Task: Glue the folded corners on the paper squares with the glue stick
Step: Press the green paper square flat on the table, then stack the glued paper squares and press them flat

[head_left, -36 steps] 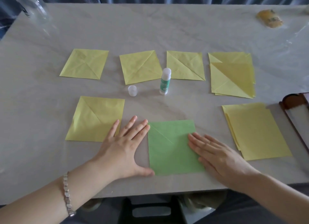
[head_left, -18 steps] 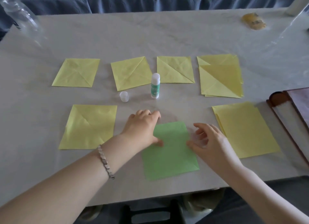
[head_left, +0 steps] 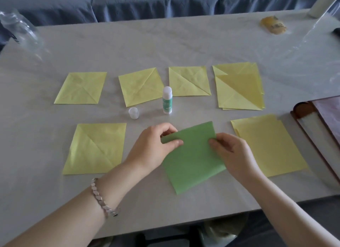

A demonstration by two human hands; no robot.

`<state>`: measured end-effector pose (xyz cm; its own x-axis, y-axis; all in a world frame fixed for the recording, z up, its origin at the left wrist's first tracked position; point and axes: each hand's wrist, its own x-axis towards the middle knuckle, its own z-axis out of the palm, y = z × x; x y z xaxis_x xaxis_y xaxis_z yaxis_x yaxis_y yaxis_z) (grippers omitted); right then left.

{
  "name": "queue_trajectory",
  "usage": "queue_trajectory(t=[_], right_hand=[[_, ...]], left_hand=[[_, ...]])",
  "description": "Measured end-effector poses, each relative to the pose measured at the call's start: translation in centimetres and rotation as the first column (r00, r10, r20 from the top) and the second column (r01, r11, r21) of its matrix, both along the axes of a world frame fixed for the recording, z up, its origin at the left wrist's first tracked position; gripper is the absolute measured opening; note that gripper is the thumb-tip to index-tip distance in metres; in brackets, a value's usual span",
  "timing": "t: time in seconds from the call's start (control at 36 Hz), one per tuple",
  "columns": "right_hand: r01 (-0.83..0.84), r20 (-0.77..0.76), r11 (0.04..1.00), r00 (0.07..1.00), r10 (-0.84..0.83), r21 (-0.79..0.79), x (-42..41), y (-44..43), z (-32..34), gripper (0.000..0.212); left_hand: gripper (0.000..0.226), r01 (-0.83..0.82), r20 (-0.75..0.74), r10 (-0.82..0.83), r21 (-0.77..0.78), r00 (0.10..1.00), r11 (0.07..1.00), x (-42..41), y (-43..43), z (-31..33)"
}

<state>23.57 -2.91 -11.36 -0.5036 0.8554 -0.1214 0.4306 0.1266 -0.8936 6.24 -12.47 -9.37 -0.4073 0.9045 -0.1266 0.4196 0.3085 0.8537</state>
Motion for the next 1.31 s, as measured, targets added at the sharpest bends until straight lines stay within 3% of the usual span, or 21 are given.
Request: queue_trajectory(t=[0.11,0.22,0.39,0.47,0.53,0.61,0.75,0.94,1.0,1.17,1.25,1.31], right_hand=[[0.126,0.002,0.988,0.992,-0.126,0.086,1.6,2.0,1.9,0.019],[0.276,0.101,0.928,0.946,-0.308,0.251,5.3,5.6,3.5,0.017],[0.305,0.449,0.91,0.796,-0.405,0.28,9.7,8.6,2.6,0.027],[0.175,0.681,0.932,0.643,-0.352,0.316,9.7,8.2,2.5,0.038],[0.078,0.725,0.913,0.583,-0.367,0.4,9.0,8.1,3.1,0.046],[0.036,0.682,0.902,0.641,-0.352,0.431,7.0,8.9,4.1,0.051],[0.116,0.571,0.944,0.772,-0.281,0.309,2.4,12.2,4.6,0.054],[0.237,0.738,0.951,0.601,-0.306,0.201,-0.4,16.0,2.7,0.077],[0.286,0.726,0.943,0.61,-0.317,0.171,-0.2,16.5,2.1,0.071],[0.412,0.538,0.898,0.728,-0.425,0.151,1.6,16.9,1.1,0.013],[0.434,0.444,0.894,0.783,-0.435,0.111,2.4,16.6,1.2,0.019],[0.453,0.363,0.884,0.81,-0.461,0.114,2.8,16.4,1.5,0.011]], left_hand=[[0.024,-0.155,0.185,0.137,0.092,0.973,0.984,1.1,1.8,0.2],[0.02,-0.134,0.268,0.112,0.067,0.957,0.989,3.0,3.9,0.3],[0.018,0.018,0.104,-0.012,-0.052,0.994,0.999,4.7,5.6,0.0],[0.009,0.069,-0.006,-0.07,-0.1,0.998,0.993,4.8,5.6,0.2],[0.006,0.081,-0.055,-0.088,-0.117,0.995,0.99,4.7,5.6,0.2],[0.007,0.084,-0.105,-0.099,-0.137,0.99,0.987,4.3,5.3,0.3],[0.009,0.065,-0.162,-0.091,-0.156,0.983,0.986,3.7,4.9,0.9],[0.013,0.052,-0.209,-0.082,-0.145,0.975,0.988,3.0,4.6,1.9],[0.015,0.046,-0.218,-0.077,-0.143,0.973,0.989,2.8,4.7,2.1],[0.011,0.037,-0.228,-0.073,-0.159,0.971,0.987,2.6,4.7,1.9],[0.01,0.044,-0.237,-0.084,-0.169,0.968,0.985,2.6,4.8,1.7],[0.009,0.046,-0.245,-0.09,-0.178,0.965,0.983,2.6,4.9,1.6]])
